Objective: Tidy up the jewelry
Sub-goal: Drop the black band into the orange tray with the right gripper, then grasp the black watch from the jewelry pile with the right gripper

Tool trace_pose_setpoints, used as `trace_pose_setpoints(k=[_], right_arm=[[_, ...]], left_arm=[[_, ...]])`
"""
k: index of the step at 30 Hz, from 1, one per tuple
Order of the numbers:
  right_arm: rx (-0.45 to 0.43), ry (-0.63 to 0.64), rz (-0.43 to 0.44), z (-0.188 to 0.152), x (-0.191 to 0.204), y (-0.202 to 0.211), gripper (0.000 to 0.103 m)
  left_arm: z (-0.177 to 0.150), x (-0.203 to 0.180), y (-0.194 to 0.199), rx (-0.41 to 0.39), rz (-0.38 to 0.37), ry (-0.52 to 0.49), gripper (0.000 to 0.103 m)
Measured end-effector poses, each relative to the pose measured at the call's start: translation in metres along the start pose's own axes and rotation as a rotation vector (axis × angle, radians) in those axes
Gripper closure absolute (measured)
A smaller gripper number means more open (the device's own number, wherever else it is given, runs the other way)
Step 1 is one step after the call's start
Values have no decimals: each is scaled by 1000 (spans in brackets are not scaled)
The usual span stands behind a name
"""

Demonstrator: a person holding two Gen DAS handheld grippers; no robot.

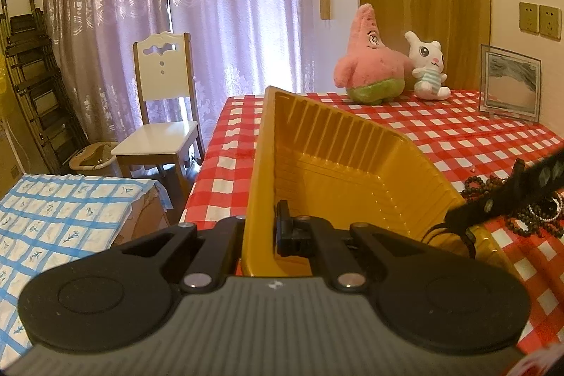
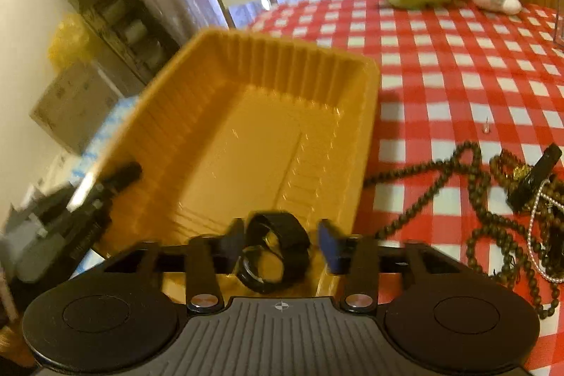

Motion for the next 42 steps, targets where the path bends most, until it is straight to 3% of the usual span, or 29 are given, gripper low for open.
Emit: trace_pose_setpoints(k=[5,14,21,26,35,42], right_arm=[[-34,-32,-44,-2,-14,24,48],[-18,-165,-276,-53,-87,80,48],[-44,-184,-359,-57,-126,103,48],[-53,-128,-384,-47,-142,103,50],[-40,-44,-337,-24,-161,88,60],[0,10,-307,-26,-167,82,69]], left_arm=[[2,1,-2,-3,-13,-8,100],[5,6,-10,-9,-37,-18,100],[7,5,-12,-5,-22,-14,99],[6,3,-7,0,18,6,99],[6,12,-2,11,108,37,99],[8,16,0,17,149,58,98]])
Point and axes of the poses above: each gripper's, at about its wrist camera, not at the fingertips, and y roughly against the way its jaws point, x to its left, z to its top, the point moved 5 cm from there along -y, roughly the way its jaws point, and after that the axes turned 1 degree about -z, right-handed, at the moved point
